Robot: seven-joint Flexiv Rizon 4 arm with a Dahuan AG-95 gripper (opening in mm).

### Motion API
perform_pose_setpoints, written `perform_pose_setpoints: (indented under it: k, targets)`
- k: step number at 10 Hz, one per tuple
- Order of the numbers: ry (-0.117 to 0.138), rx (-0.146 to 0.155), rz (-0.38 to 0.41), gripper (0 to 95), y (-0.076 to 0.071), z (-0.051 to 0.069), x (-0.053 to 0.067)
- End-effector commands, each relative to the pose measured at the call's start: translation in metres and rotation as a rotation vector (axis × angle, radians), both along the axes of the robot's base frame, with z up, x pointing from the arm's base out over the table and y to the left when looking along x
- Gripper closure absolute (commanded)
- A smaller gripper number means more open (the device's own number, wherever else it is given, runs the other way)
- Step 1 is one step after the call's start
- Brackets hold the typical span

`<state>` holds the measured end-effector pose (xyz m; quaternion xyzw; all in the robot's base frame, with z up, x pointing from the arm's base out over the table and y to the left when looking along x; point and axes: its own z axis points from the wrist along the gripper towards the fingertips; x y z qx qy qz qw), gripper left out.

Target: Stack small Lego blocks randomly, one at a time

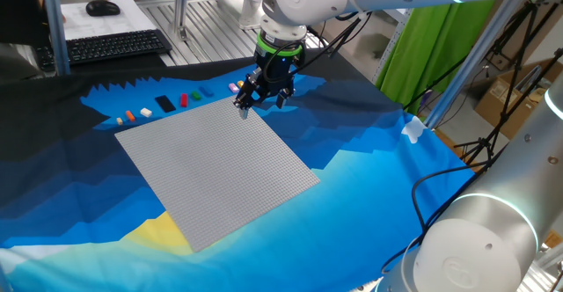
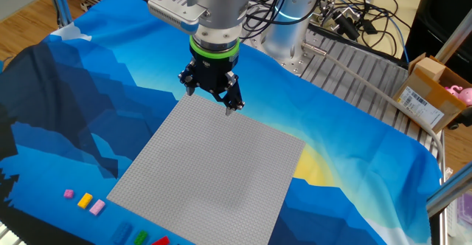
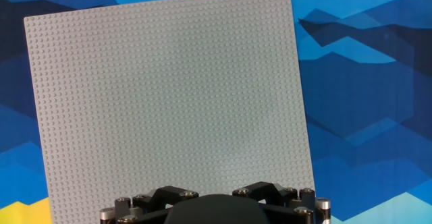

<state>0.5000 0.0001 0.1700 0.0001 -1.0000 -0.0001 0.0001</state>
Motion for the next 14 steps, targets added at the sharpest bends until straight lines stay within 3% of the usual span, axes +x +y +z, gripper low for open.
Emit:
perform_pose_setpoints:
  k: [1,6,8,11,13,14]
  targets:
    - [0.006,-0.002,-0.112,95.0,0.0,0.0,0.0]
    - [0.001,-0.002,-0.113,95.0,0.012,-0.01,-0.034]
    - [0.008,-0.001,-0.107,95.0,0.014,-0.011,-0.036]
    - [0.007,-0.002,-0.115,95.0,0.015,-0.015,-0.033]
    - [0.011,-0.004,-0.137,95.0,0.018,-0.018,-0.012]
    - [0.022,-0.006,-0.142,95.0,0.018,-0.02,0.007]
